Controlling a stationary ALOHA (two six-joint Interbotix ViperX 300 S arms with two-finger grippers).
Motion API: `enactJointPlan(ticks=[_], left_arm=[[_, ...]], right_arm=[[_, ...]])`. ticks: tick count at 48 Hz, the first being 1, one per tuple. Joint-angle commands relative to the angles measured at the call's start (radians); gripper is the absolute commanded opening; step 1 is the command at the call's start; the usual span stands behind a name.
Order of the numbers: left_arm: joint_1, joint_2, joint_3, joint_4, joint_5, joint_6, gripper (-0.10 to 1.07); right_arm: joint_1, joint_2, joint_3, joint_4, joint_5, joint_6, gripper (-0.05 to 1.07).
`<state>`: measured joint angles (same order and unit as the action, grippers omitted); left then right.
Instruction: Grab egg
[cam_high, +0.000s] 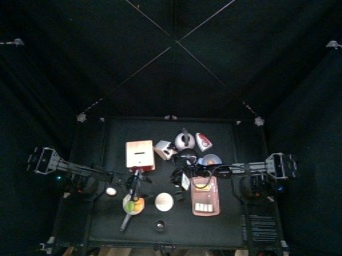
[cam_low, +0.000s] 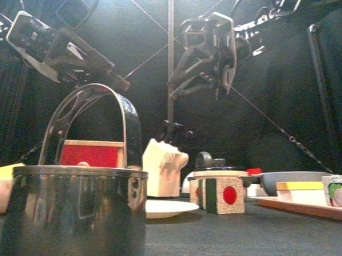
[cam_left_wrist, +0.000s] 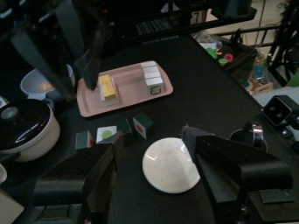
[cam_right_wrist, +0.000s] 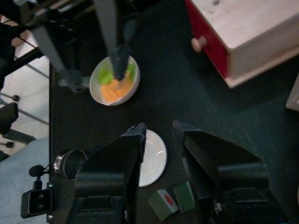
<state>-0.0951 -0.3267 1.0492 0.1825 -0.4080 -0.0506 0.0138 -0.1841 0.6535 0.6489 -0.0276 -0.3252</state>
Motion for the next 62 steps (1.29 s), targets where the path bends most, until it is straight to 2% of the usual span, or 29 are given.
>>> enactJointPlan(ticks=[1,6,9,10,14,21,28,36,45,52,62], left_arm=[[0.002,-0.029,-0.040,-0.032,0.091,-0.003,0.91],[-0.006,-0.083,-0.080,-0.072,0.268,-0.003,0.91],[-0.025,-0.120,-0.112,-0.104,0.411,-0.006,0.91],[-0.035,-0.137,-0.129,-0.127,0.486,-0.008,0.91],[-0.057,-0.175,-0.164,-0.199,0.650,-0.011,0.91],[-0.083,-0.210,-0.192,-0.327,0.856,-0.012,0.91],[-0.097,-0.222,-0.176,-0.430,1.029,-0.017,0.91],[-0.135,-0.222,-0.172,-0.503,1.181,-0.066,0.92],[-0.279,-0.213,-0.192,-0.555,1.347,-0.207,0.92],[-0.408,-0.161,-0.163,-0.560,1.356,-0.377,0.92],[-0.541,-0.034,-0.129,-0.528,1.315,-0.525,0.92]], right_arm=[[0.023,-0.060,0.034,-0.031,-0.091,0.000,0.72],[0.051,-0.100,0.092,-0.049,-0.161,0.000,0.72],[0.067,-0.129,0.135,-0.055,-0.219,0.000,0.72],[0.072,-0.138,0.147,-0.057,-0.236,0.000,0.72],[0.086,-0.166,0.187,-0.063,-0.310,0.000,0.72],[0.104,-0.201,0.250,-0.094,-0.420,-0.002,0.72],[0.129,-0.244,0.275,-0.127,-0.437,0.003,0.72],[0.179,-0.267,0.296,-0.143,-0.437,0.002,0.72],[0.184,-0.256,0.299,-0.143,-0.437,0.002,0.72],[0.184,-0.244,0.296,-0.143,-0.437,0.002,0.72],[0.184,-0.230,0.290,-0.143,-0.440,0.002,0.72]])
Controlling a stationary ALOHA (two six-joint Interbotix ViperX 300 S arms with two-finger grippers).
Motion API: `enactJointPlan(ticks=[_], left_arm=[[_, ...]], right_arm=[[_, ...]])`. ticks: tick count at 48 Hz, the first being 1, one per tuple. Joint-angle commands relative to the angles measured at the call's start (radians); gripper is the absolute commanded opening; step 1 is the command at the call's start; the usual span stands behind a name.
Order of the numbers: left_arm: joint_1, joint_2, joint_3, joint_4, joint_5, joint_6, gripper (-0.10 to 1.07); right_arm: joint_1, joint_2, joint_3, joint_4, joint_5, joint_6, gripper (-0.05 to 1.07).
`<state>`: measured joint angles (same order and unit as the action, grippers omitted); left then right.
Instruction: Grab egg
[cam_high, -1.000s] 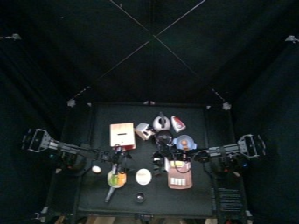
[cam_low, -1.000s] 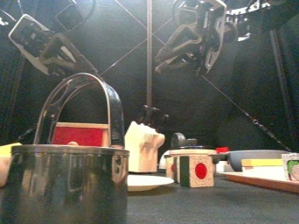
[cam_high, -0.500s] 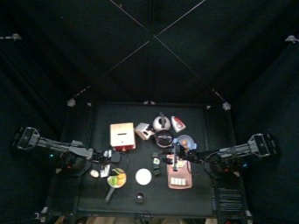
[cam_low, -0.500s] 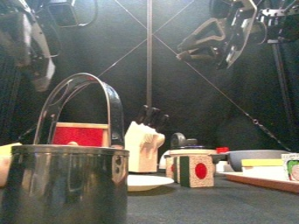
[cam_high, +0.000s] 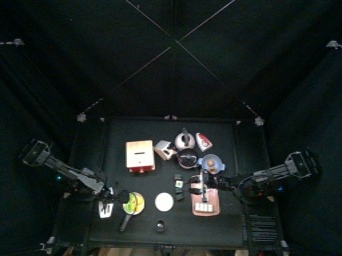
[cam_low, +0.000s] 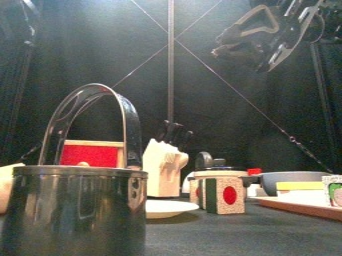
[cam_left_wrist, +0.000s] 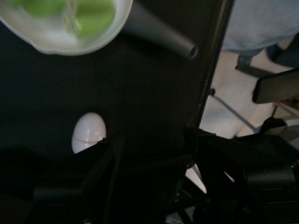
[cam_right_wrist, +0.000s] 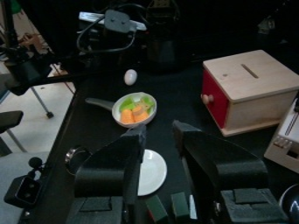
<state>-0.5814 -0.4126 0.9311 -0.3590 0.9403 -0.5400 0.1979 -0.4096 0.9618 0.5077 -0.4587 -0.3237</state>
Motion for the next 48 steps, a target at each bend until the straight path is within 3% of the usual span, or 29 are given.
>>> enactJointPlan(ticks=[1,10,18,34,40,48], left_arm=[[-0.071,0.064,-0.012,0.015,-0.043,-0.044,0.92],[-0.135,0.170,-0.026,0.014,-0.055,-0.112,0.92],[-0.156,0.195,-0.044,0.034,-0.021,-0.179,0.92],[-0.186,0.167,-0.103,0.249,0.212,-0.339,0.92],[-0.186,0.170,-0.081,0.285,0.181,-0.397,0.92],[-0.186,0.170,-0.063,0.238,0.060,-0.448,0.92]], right_arm=[[0.002,-0.002,-0.020,-0.002,-0.009,0.000,0.72],[-0.003,0.012,-0.028,-0.003,-0.011,-0.002,0.72],[-0.005,0.031,-0.035,-0.014,-0.011,-0.003,0.72],[-0.005,0.071,-0.058,-0.063,-0.011,-0.002,0.72],[-0.003,0.078,-0.064,-0.069,-0.005,0.000,0.72],[-0.002,0.080,-0.064,-0.071,-0.003,-0.002,0.72]])
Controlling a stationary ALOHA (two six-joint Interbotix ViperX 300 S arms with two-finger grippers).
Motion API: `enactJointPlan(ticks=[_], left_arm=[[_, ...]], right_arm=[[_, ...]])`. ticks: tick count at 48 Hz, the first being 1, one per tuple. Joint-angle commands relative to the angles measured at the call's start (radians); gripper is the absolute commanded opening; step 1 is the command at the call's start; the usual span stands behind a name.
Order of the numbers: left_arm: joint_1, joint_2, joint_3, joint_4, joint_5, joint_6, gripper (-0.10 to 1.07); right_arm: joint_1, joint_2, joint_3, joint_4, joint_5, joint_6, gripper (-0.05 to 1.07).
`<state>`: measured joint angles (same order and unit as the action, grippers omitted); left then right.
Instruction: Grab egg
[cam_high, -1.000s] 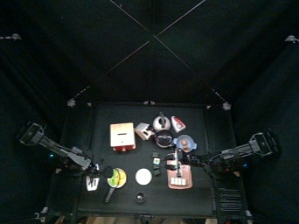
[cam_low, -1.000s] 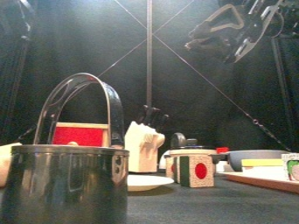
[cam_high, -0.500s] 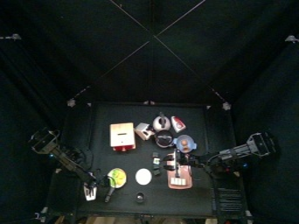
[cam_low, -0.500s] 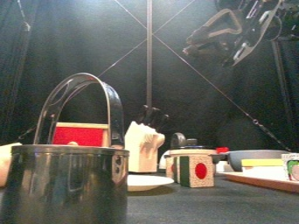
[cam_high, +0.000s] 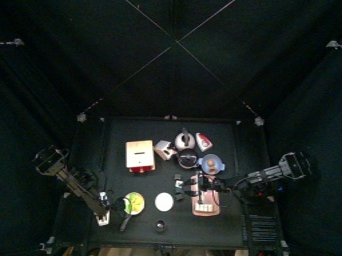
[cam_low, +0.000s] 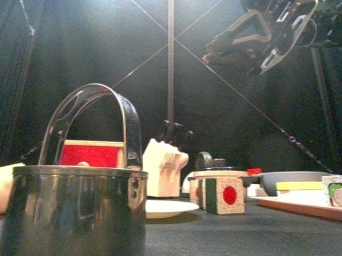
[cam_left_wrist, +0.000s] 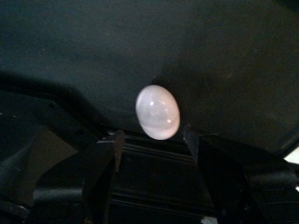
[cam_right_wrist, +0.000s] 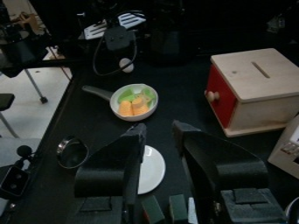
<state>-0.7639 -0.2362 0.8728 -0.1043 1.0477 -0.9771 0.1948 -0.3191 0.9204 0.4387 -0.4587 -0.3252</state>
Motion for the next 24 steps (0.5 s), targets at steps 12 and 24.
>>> enactJointPlan(ticks=[12,24], left_arm=[[-0.008,0.012,0.051,-0.164,-0.267,-0.028,0.93],[-0.018,0.077,0.080,-0.193,-0.468,-0.018,0.93]], right_arm=[[0.000,-0.009,-0.023,-0.003,-0.005,0.000,0.72],[-0.003,-0.003,-0.023,-0.003,-0.003,0.000,0.72]])
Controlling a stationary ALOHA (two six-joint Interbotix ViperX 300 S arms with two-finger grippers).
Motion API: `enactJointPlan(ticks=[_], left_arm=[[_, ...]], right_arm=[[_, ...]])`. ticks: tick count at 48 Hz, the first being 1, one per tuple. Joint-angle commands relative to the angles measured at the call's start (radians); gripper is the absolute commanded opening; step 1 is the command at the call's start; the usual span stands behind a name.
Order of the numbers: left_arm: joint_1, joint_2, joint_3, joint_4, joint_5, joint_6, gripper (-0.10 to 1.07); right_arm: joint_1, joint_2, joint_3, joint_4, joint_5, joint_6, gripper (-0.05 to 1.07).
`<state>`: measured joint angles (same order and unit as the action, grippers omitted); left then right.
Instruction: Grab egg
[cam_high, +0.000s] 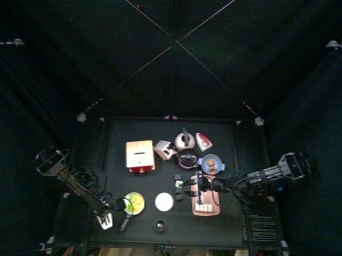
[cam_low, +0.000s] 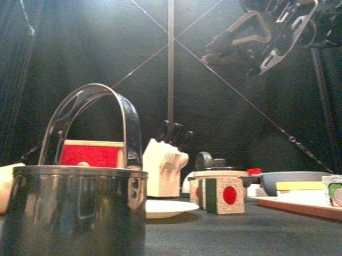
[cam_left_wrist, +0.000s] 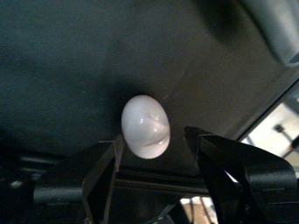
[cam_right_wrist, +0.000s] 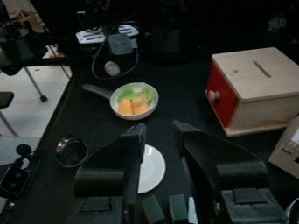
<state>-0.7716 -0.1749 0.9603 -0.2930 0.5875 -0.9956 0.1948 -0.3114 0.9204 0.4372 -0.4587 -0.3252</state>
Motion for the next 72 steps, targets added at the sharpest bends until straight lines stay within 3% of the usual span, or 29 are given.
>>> enactJointPlan(ticks=[1,28,72], left_arm=[[-0.014,0.020,-0.008,-0.005,0.002,0.000,0.93],[-0.069,0.046,0.000,-0.114,0.052,0.000,0.91],[-0.046,0.048,-0.009,0.012,0.049,-0.005,0.86]], right_arm=[[-0.003,-0.011,-0.025,-0.002,-0.003,0.000,0.72],[-0.005,-0.002,-0.026,-0.005,-0.005,0.000,0.72],[-0.005,0.000,-0.025,-0.005,-0.003,0.000,0.72]])
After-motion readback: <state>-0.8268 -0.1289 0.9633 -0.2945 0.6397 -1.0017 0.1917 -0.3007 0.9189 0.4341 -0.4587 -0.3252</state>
